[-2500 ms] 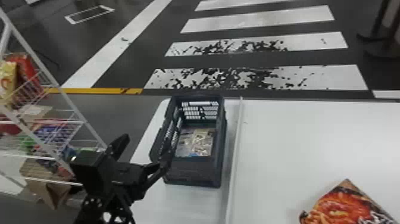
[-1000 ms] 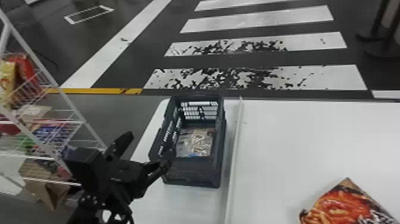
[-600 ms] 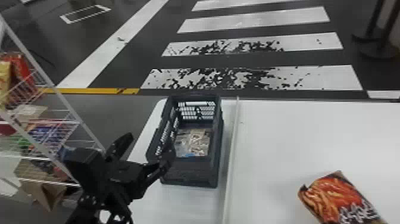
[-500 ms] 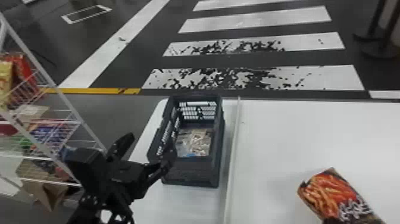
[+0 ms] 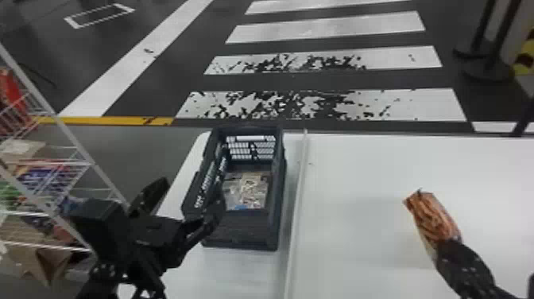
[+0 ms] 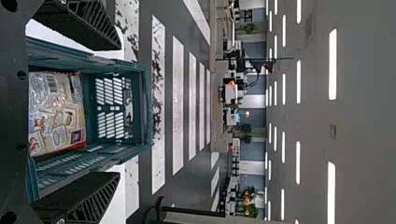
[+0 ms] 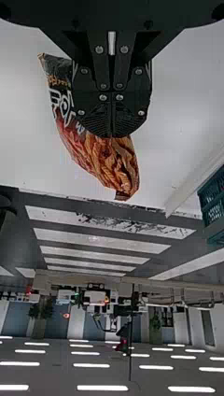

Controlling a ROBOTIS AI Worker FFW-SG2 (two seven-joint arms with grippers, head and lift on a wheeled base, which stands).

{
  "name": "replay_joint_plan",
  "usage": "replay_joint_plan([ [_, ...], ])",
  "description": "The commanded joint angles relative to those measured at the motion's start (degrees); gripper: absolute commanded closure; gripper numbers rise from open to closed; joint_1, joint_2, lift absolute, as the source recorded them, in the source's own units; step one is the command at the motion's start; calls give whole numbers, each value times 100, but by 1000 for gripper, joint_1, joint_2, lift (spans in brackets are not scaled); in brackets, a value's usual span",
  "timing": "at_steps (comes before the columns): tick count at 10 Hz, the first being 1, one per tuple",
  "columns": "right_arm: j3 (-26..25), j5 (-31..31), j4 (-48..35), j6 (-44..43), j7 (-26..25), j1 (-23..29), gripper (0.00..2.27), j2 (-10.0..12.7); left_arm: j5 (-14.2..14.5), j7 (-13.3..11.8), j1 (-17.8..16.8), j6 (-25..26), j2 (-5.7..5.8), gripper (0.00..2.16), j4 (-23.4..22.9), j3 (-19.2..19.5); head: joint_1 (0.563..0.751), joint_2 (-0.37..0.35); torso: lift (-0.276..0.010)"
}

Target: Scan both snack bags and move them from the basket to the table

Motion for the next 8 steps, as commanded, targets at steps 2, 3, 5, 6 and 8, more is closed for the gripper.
replay_joint_plan([
  [2,-1048,-2092,-206,181,113,26,2250,487,-19,0,-3,0,0,29,1,-17,695,203,-98],
  [3,-1338,-2628,-214,199,157,79,2250,637,-19,-9,-20,0,0,29,27,-34,695,195,-98],
  [5,-2200,-4315,-144,638,236,70,2250,988,-19,-9,-82,0,0,29,71,-122,695,160,-98],
  [6,-2507,-4895,32,849,254,35,2250,1137,-19,-9,-91,0,0,29,71,-140,695,143,-98],
  [8,-3035,-5607,594,1218,236,-114,2250,1222,-36,-18,-91,0,0,29,71,-166,695,114,-98],
])
